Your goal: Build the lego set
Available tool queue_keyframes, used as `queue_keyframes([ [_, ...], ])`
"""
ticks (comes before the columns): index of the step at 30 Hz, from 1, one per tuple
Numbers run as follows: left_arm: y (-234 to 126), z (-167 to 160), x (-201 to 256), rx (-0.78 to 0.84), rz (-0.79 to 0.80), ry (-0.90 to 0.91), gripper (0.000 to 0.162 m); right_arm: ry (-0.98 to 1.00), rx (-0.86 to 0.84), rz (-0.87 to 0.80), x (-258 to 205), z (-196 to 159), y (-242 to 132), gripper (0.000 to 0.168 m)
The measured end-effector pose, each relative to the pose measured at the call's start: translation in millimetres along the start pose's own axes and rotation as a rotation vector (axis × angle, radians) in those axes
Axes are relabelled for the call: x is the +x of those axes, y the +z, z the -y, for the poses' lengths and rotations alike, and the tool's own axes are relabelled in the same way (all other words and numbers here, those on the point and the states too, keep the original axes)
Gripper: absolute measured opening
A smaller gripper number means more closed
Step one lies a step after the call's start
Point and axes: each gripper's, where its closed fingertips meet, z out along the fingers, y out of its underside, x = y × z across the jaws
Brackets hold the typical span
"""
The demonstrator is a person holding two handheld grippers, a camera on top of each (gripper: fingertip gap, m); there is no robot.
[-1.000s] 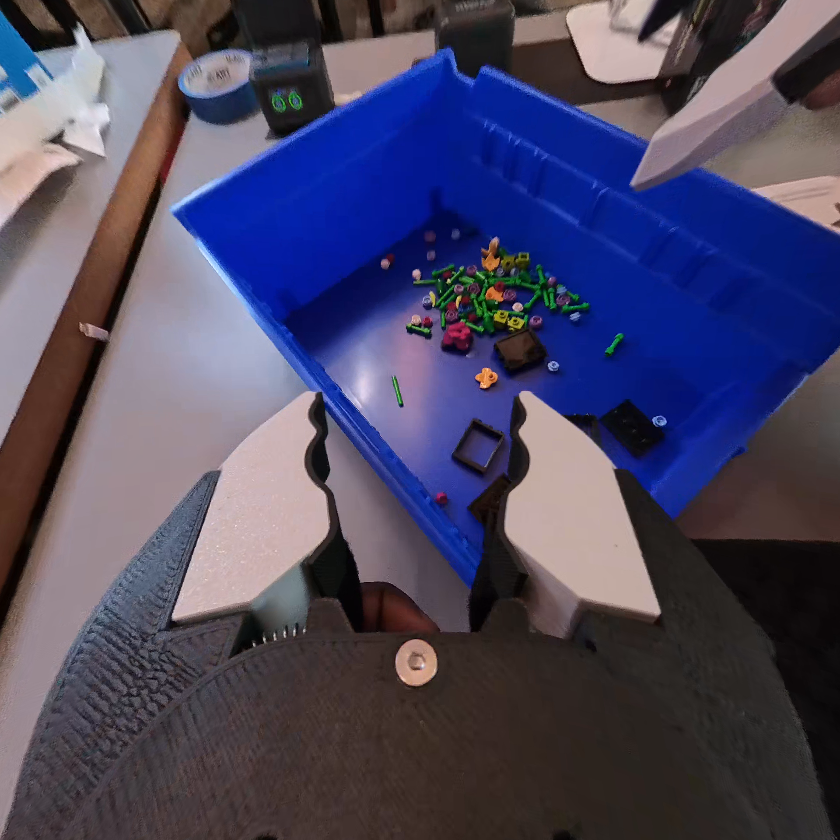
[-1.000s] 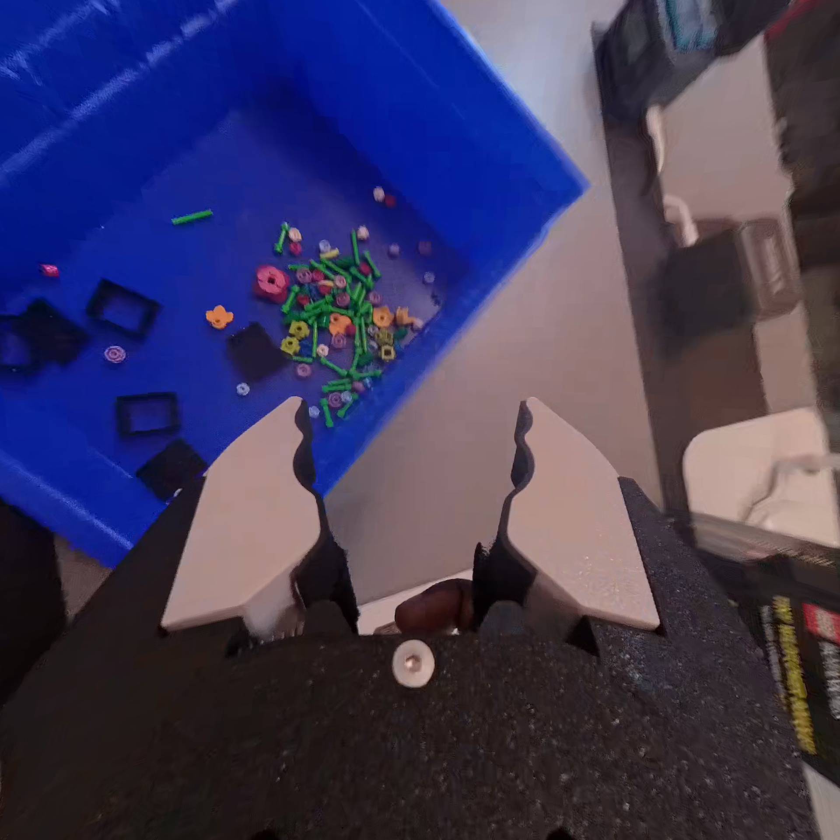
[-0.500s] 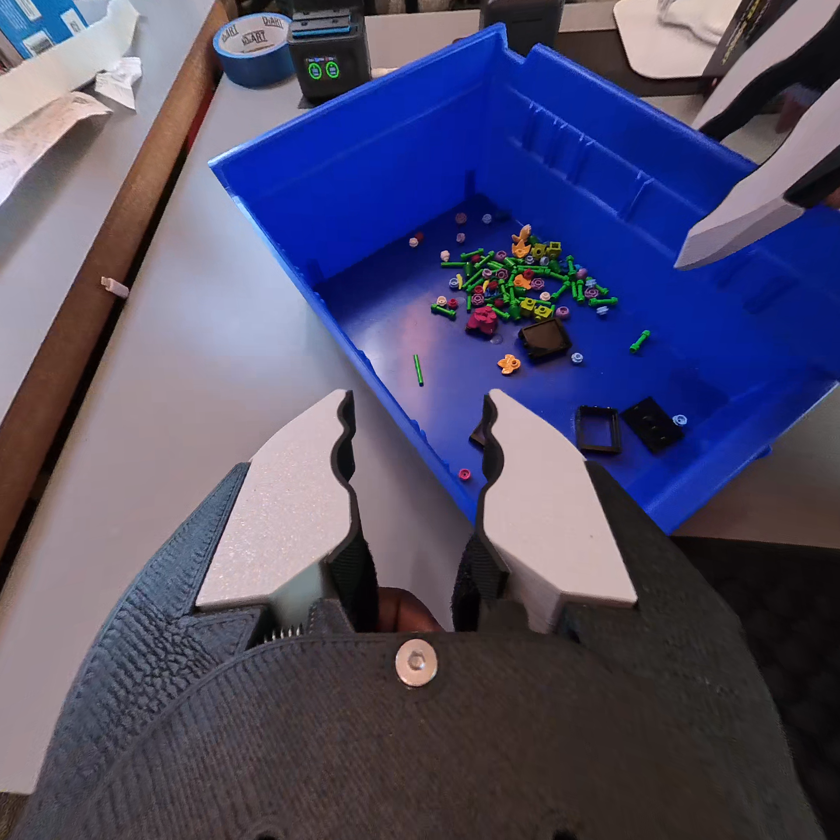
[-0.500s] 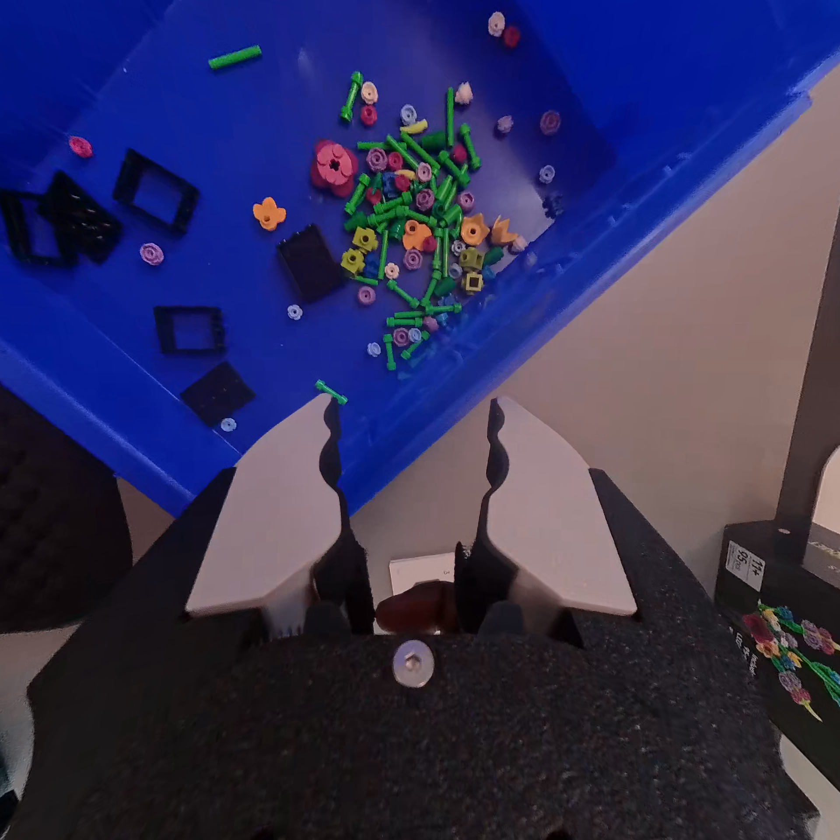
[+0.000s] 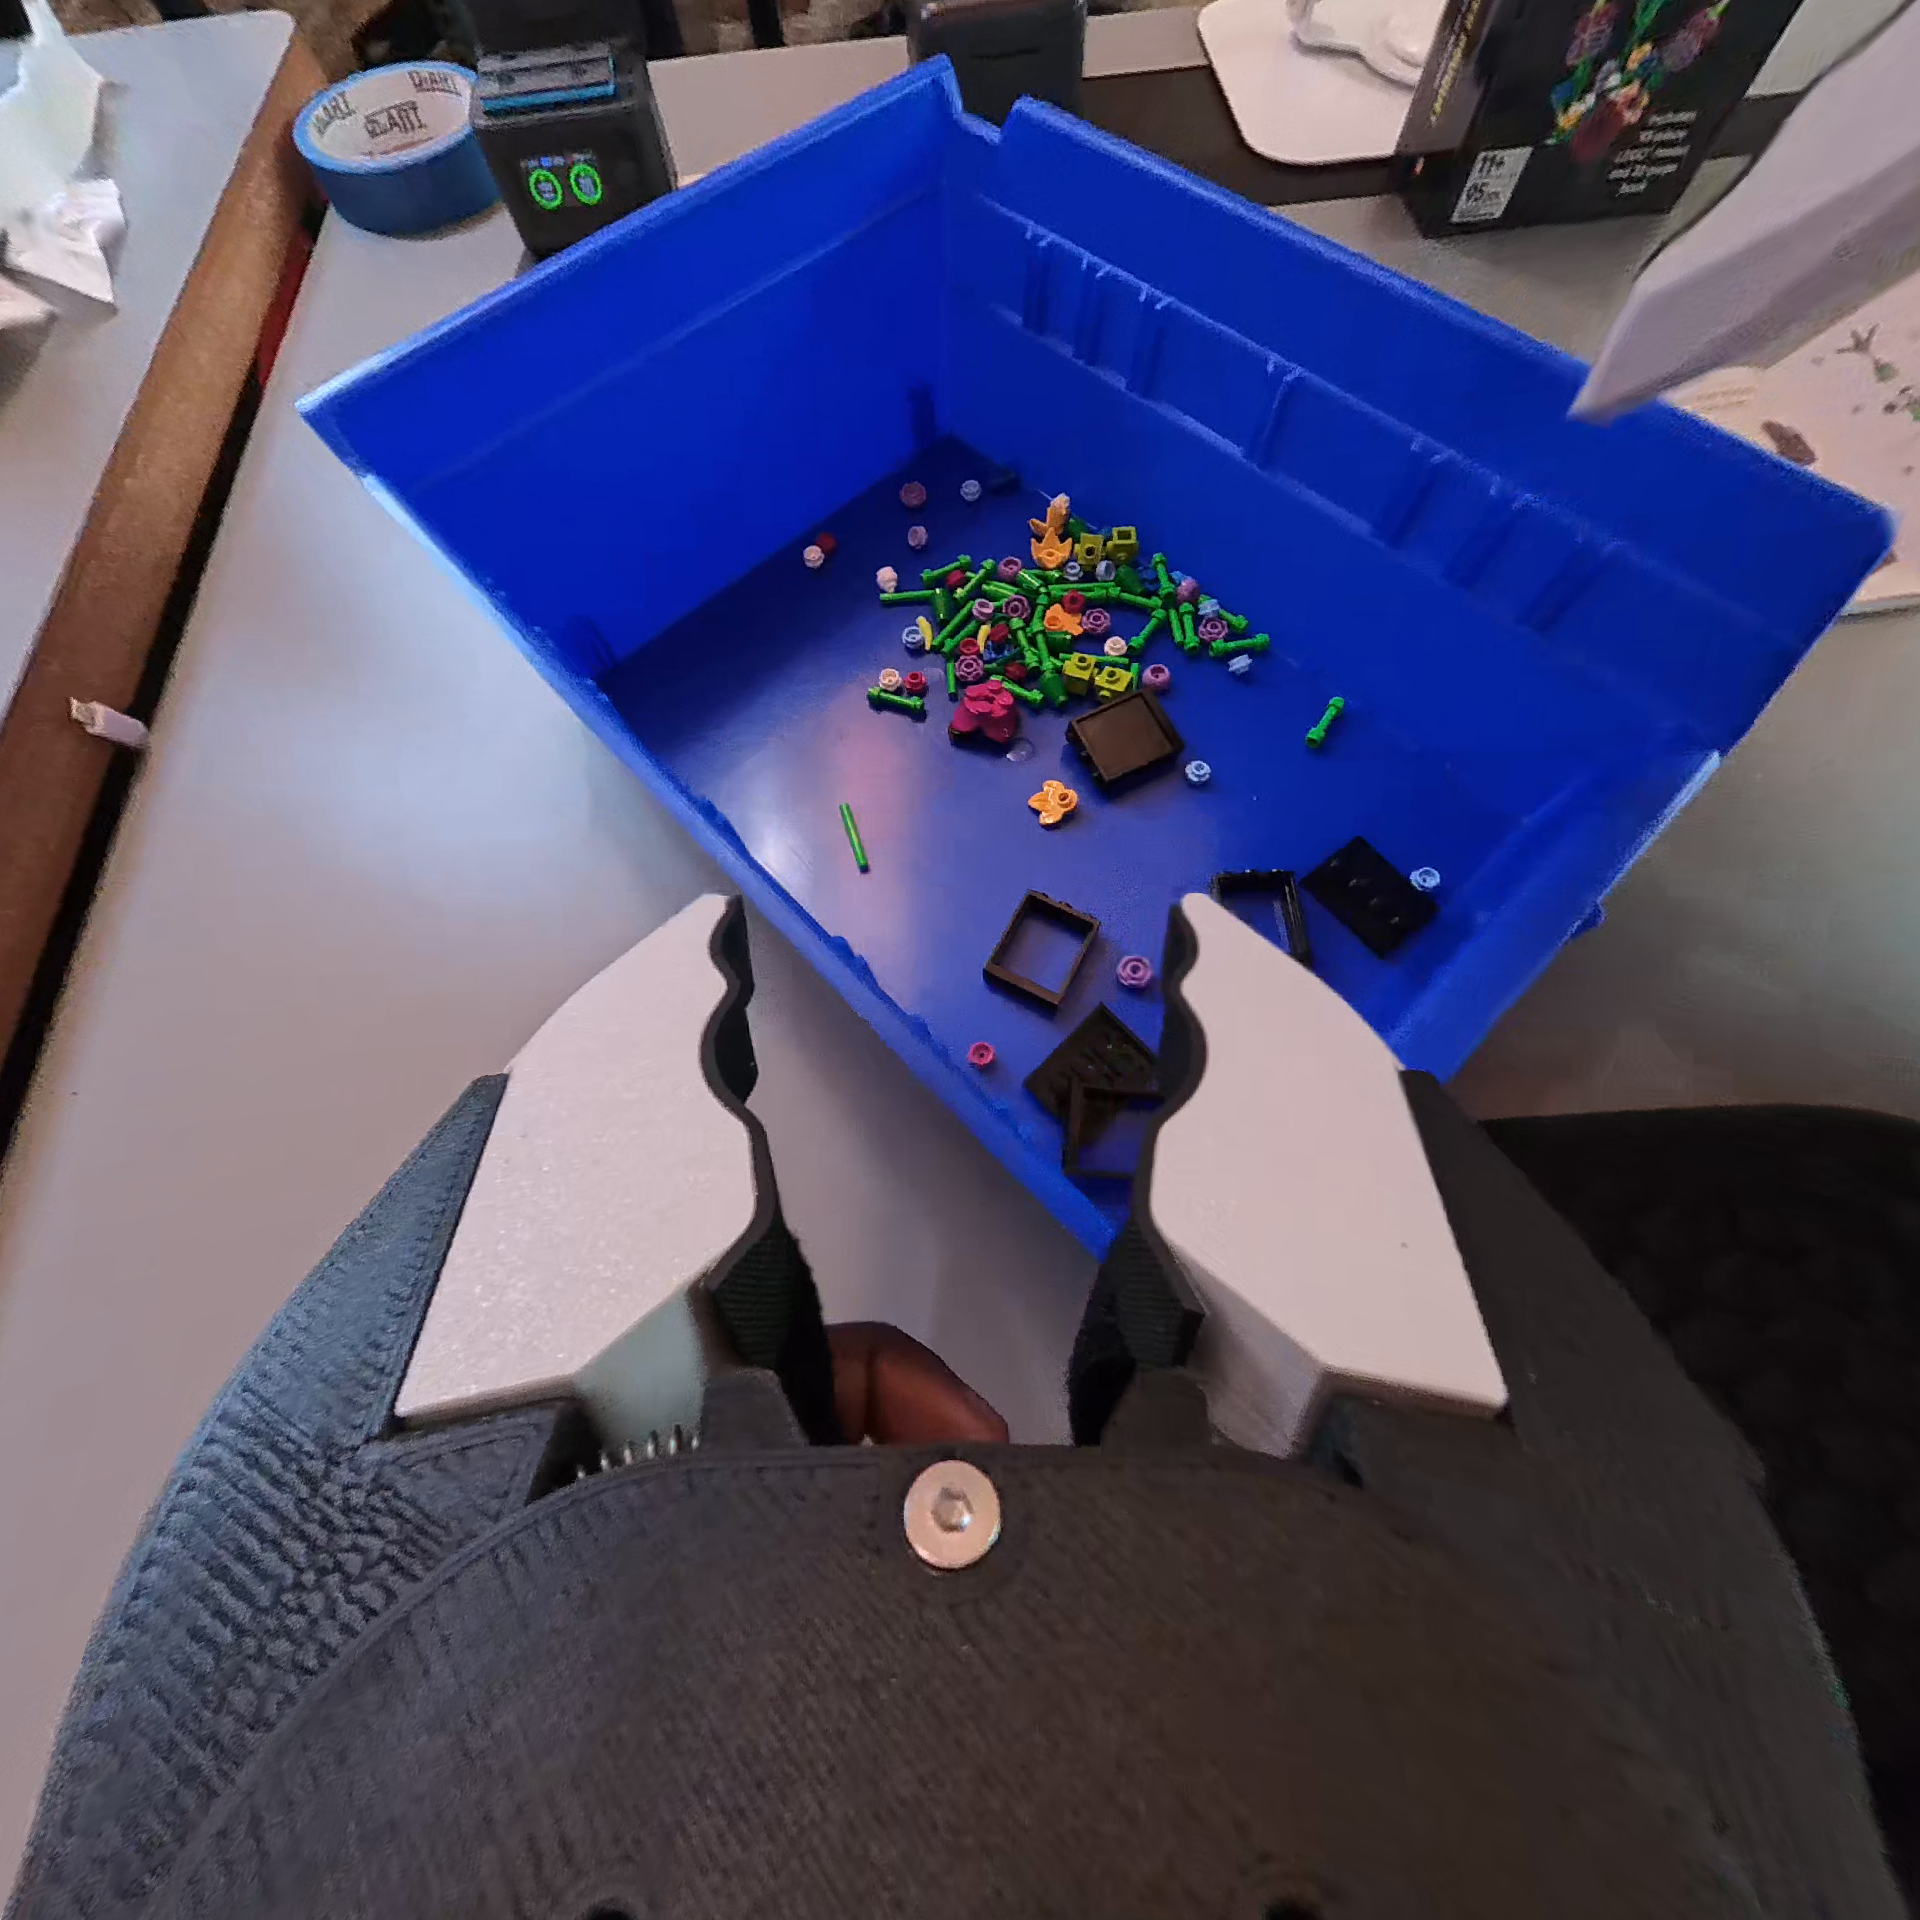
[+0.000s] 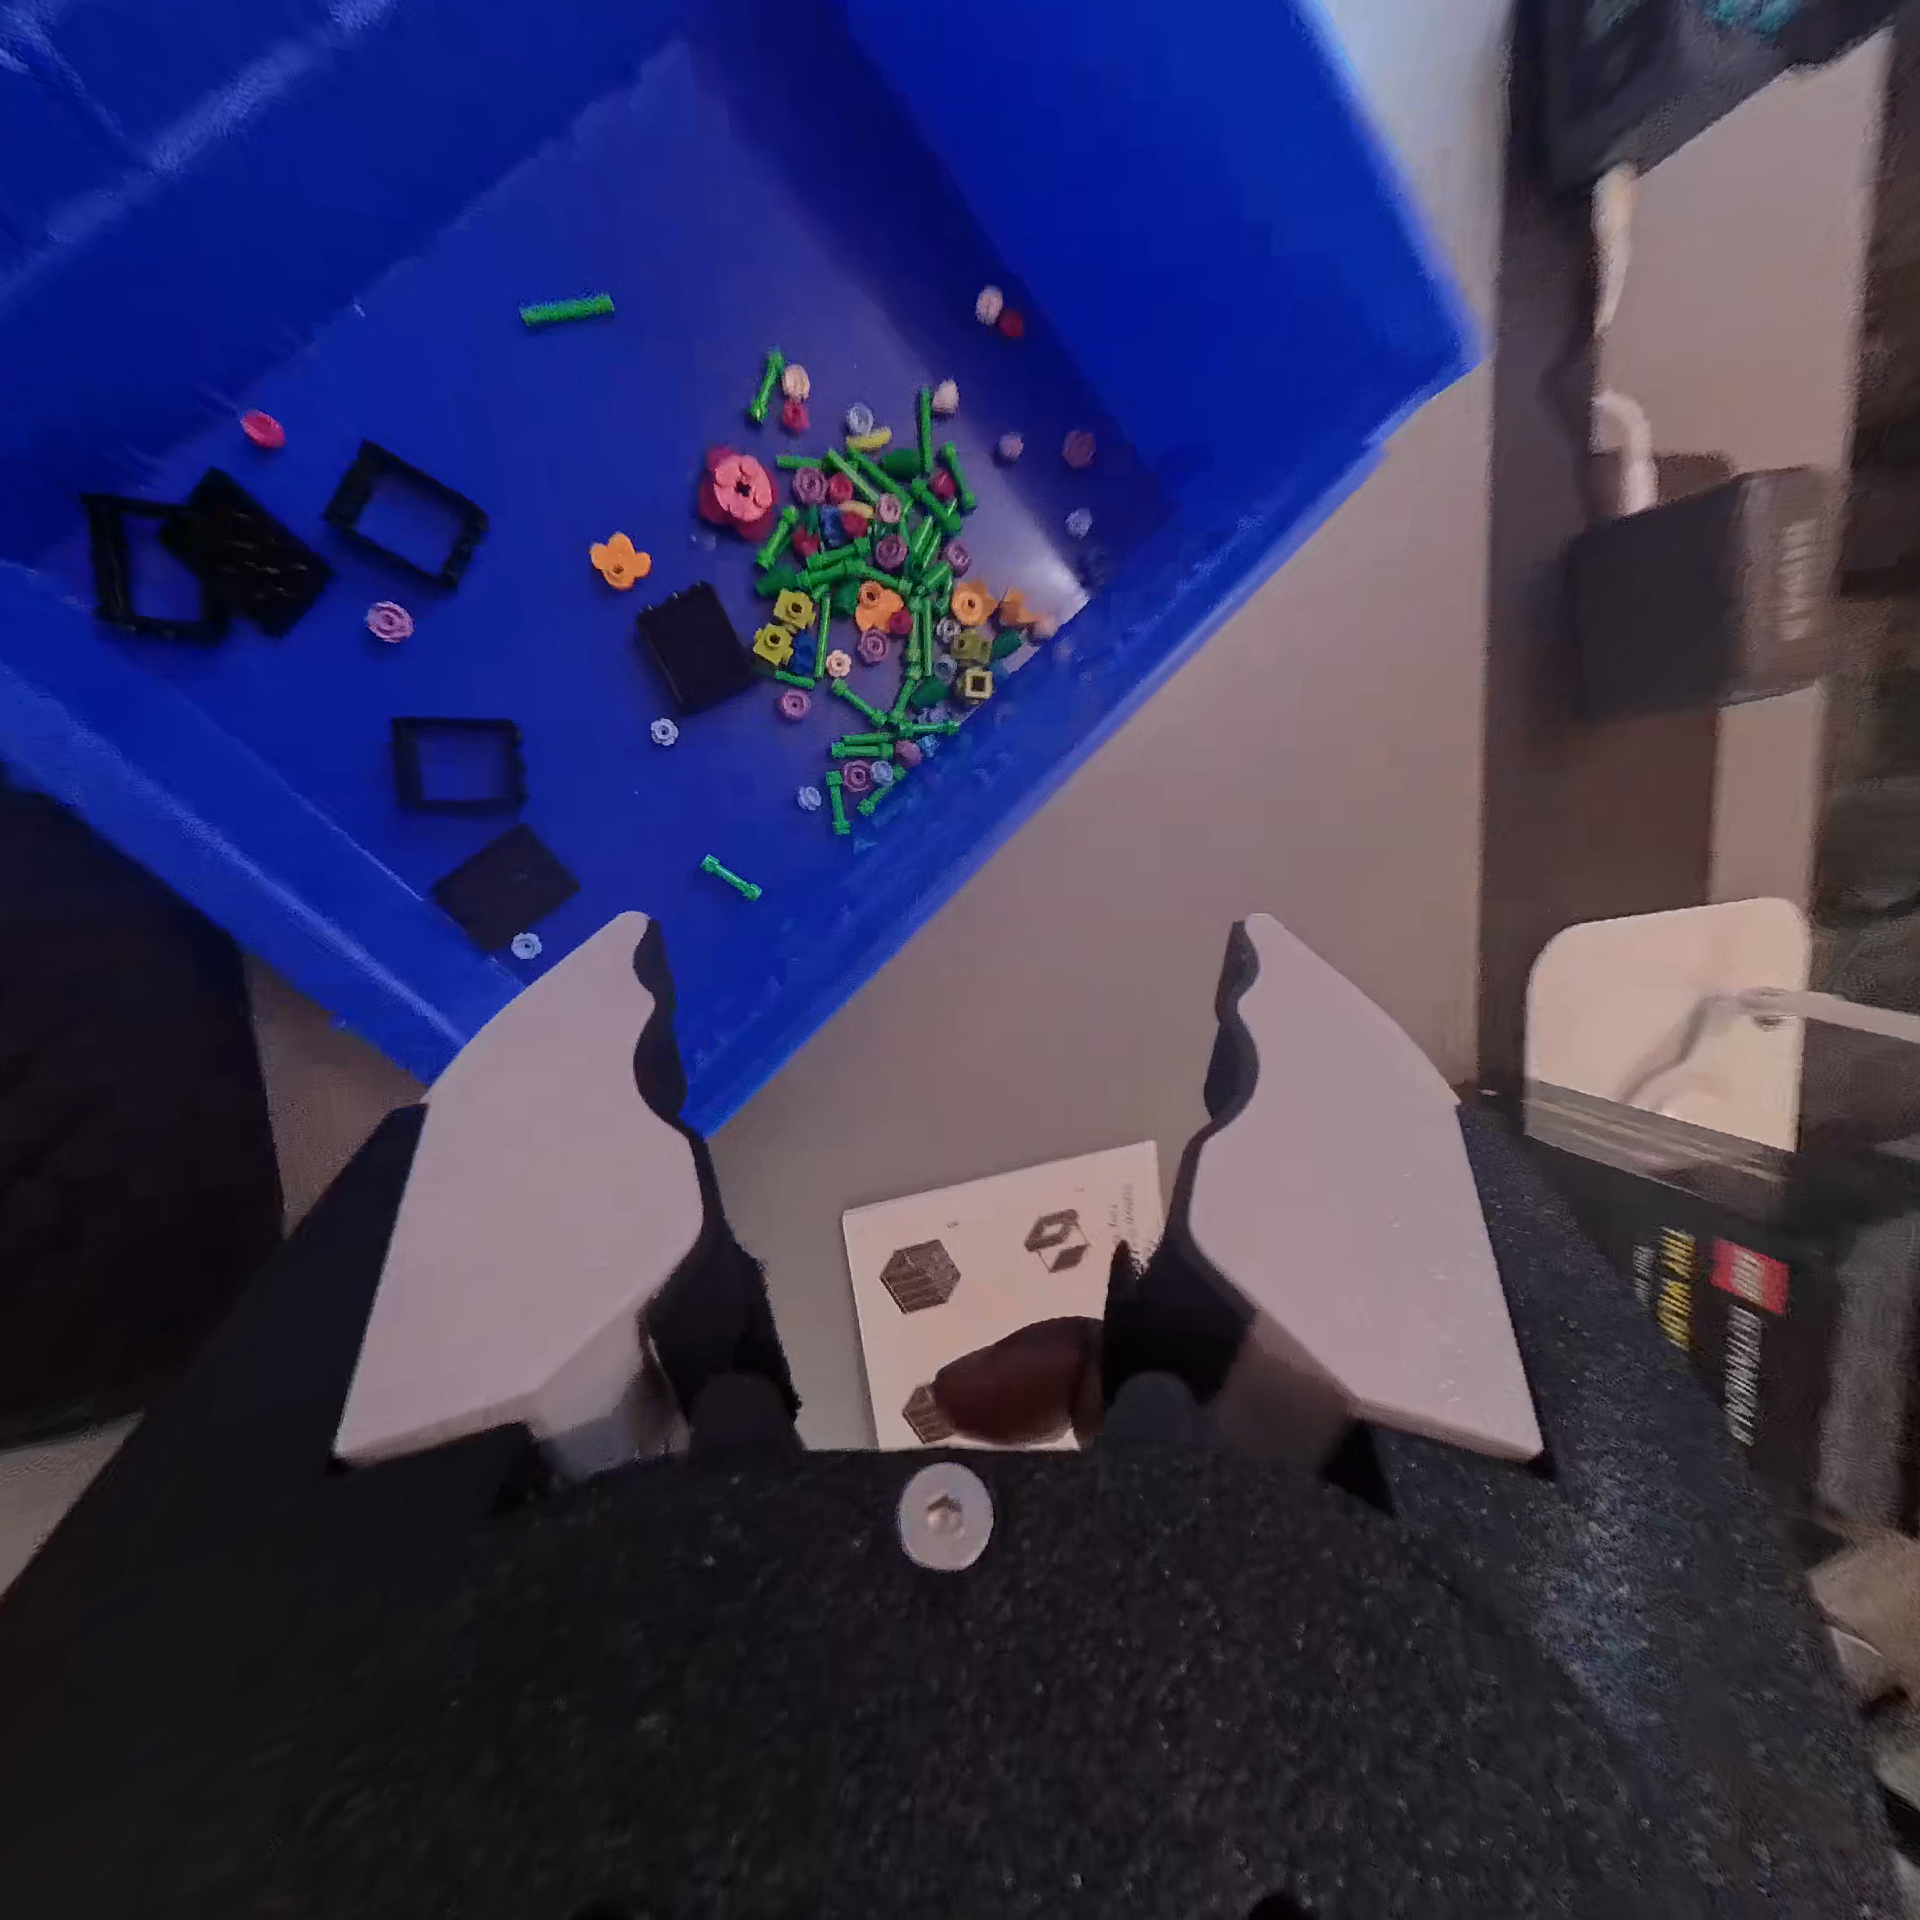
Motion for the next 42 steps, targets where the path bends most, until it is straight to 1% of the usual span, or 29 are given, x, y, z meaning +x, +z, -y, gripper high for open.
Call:
queue_keyframes([
  [3, -8.3, 8.1, 3.2, 0.052, 0.043, 0.084, 0.080, -0.020, 0.109, -0.040, 4.3, -0.6, -41.9, 0.103],
  [6, -18.5, 15.2, 19.4, 0.092, 0.023, 0.165, 0.079, -0.039, 0.151, -0.032, -4.3, -25.7, -74.3, 0.104],
  [8, -21.2, 12.0, 37.5, 0.060, -0.040, 0.216, 0.075, -0.045, 0.134, -0.047, -10.7, -56.1, -89.5, 0.104],
  [12, -20.2, 1.2, 64.7, -0.053, -0.107, 0.325, 0.074, 0.026, 0.072, -0.120, -22.4, -136.1, -109.8, 0.103],
  [17, -8.5, -7.3, 83.1, -0.163, -0.145, 0.401, 0.073, 0.263, 0.055, -0.218, -37.1, -237.1, -122.6, 0.101],
  [19, -1.6, -10.6, 87.1, -0.211, -0.148, 0.422, 0.069, 0.364, 0.072, -0.247, -44.1, -271.1, -127.6, 0.099],
  [23, 10.8, -14.7, 103.1, -0.276, -0.194, 0.474, 0.061, 0.561, 0.106, -0.318, -51.3, -326.9, -138.1, 0.095],
  [25, 15.8, -17.9, 111.4, -0.307, -0.224, 0.492, 0.056, 0.641, 0.125, -0.355, -52.6, -346.1, -143.9, 0.093],
  [27, 21.1, -21.9, 116.1, -0.340, -0.244, 0.509, 0.052, 0.704, 0.167, -0.384, -52.1, -356.0, -149.1, 0.091],
  [29, 27.2, -25.4, 119.7, -0.363, -0.264, 0.521, 0.044, 0.746, 0.220, -0.404, -50.3, -358.4, -152.8, 0.088],
  [31, 35.1, -26.7, 124.0, -0.361, -0.281, 0.546, 0.034, 0.771, 0.263, -0.411, -49.0, -356.5, -153.6, 0.086],
  [34, 43.3, -34.0, 135.9, -0.375, -0.336, 0.627, 0.024, 0.772, 0.315, -0.403, -50.4, -347.1, -149.2, 0.085],
  [37, 47.1, -38.4, 137.7, -0.390, -0.357, 0.665, 0.023, 0.737, 0.360, -0.389, -55.1, -334.5, -142.3, 0.084],
  [41, 39.4, -42.2, 138.1, -0.398, -0.441, 0.601, 0.021, 0.719, 0.376, -0.366, -62.7, -328.8, -131.4, 0.083],
  [42, 36.8, -42.5, 138.0, -0.400, -0.459, 0.574, 0.029, 0.718, 0.372, -0.363, -64.1, -329.4, -129.3, 0.083],
])
